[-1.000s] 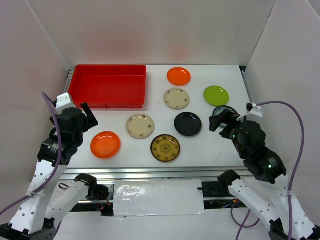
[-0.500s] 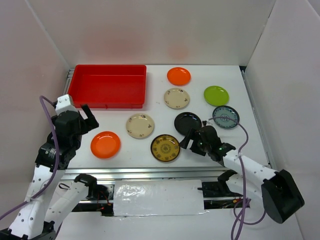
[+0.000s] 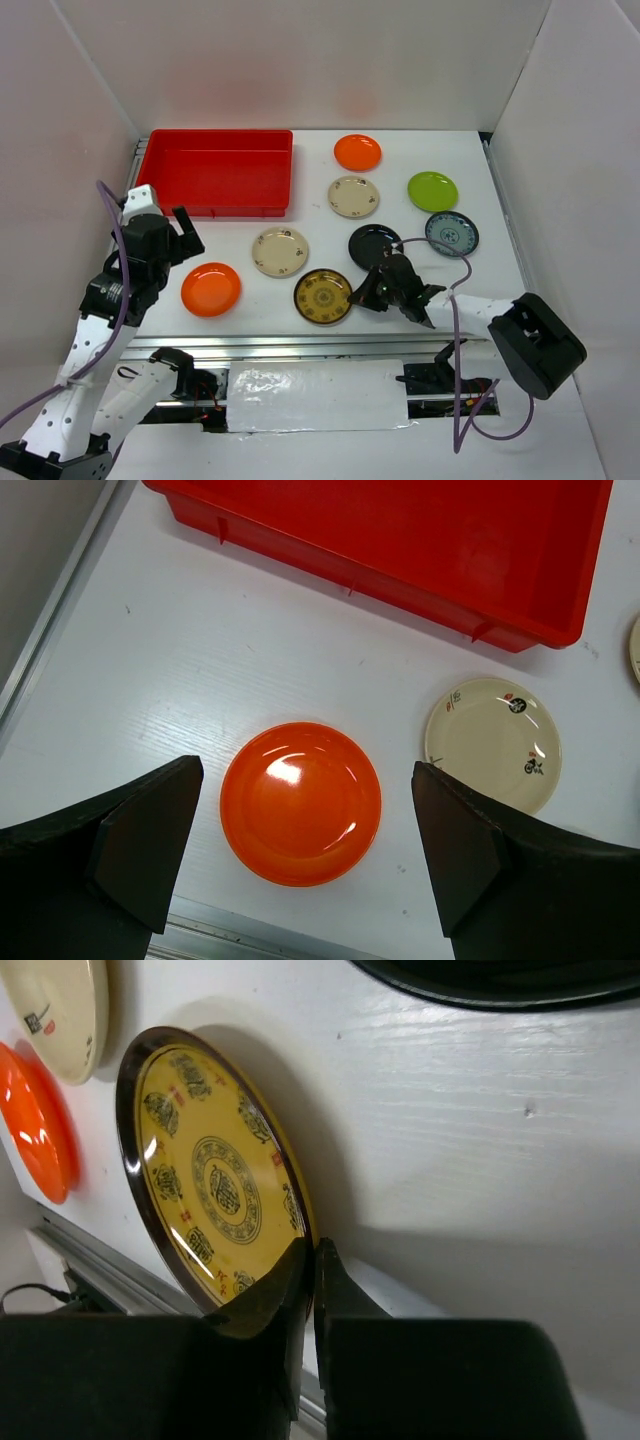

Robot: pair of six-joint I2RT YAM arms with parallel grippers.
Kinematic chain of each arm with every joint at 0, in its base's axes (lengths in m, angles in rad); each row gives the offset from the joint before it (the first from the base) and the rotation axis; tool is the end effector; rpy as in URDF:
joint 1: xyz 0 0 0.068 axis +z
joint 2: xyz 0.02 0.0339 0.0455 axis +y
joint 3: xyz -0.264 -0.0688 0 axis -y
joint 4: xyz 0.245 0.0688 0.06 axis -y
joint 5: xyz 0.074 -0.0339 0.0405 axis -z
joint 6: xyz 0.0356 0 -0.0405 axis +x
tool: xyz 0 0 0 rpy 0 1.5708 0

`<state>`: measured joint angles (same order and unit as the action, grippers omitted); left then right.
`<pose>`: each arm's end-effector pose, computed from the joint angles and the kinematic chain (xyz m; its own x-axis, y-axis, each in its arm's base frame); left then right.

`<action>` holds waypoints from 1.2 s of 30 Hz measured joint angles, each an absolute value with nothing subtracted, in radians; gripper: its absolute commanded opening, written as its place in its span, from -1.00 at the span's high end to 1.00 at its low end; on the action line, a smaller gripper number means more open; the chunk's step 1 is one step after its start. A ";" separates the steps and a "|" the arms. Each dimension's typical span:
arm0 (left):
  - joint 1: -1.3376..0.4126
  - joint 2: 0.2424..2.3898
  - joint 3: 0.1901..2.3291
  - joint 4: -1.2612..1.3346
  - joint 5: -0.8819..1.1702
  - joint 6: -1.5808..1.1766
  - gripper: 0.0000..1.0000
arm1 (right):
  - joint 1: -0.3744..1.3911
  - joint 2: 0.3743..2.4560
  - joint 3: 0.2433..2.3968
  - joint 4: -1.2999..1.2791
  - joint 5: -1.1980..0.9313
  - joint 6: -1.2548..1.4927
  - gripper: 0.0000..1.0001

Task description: Place the plates into the plastic bin on the countertop

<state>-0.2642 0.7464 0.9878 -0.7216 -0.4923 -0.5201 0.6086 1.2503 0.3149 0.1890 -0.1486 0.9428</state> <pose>0.1426 -0.0212 0.3609 -0.3002 -0.3725 -0.8781 -0.3731 0.8931 -0.2513 0.1699 0.1248 0.1283 -0.8570 0.3782 -0.3500 0.0662 0.7543 0.6531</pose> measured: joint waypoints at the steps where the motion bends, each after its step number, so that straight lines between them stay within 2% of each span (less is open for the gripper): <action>1: -0.264 0.749 0.988 -0.722 -0.487 -0.520 -0.99 | 0.614 1.248 0.315 0.189 -0.146 0.949 1.00; 6: -0.262 0.797 0.987 -0.702 -0.306 -0.526 -0.99 | 0.714 1.111 0.329 0.093 -0.041 0.974 1.00; 11: -0.260 0.906 0.856 -0.461 0.151 -0.579 -0.99 | 0.834 0.930 0.461 -0.048 0.068 0.959 1.00; 15: -0.266 1.095 0.761 -0.286 0.464 -0.635 -0.99 | 0.822 0.861 0.538 -0.053 0.037 0.910 1.00; 20: -0.267 1.134 0.720 -0.150 0.670 -0.686 -0.99 | 0.789 0.831 0.546 -0.066 -0.044 0.876 1.00; 24: -0.270 1.115 0.721 -0.104 0.691 -0.691 -0.99 | 0.780 0.814 0.546 -0.079 -0.053 0.873 1.00; 31: -0.284 0.992 0.756 -0.217 0.441 -0.696 -0.99 | 0.795 0.768 0.546 -0.207 0.112 0.875 1.00; 36: -0.288 0.991 0.761 -0.194 0.432 -0.717 -0.99 | 0.791 0.796 0.546 -0.203 0.122 0.878 1.00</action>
<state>-0.2882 0.9905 0.7612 -0.1944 0.4316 -0.7170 0.7906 0.7956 0.5457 -0.2028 0.1223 0.8776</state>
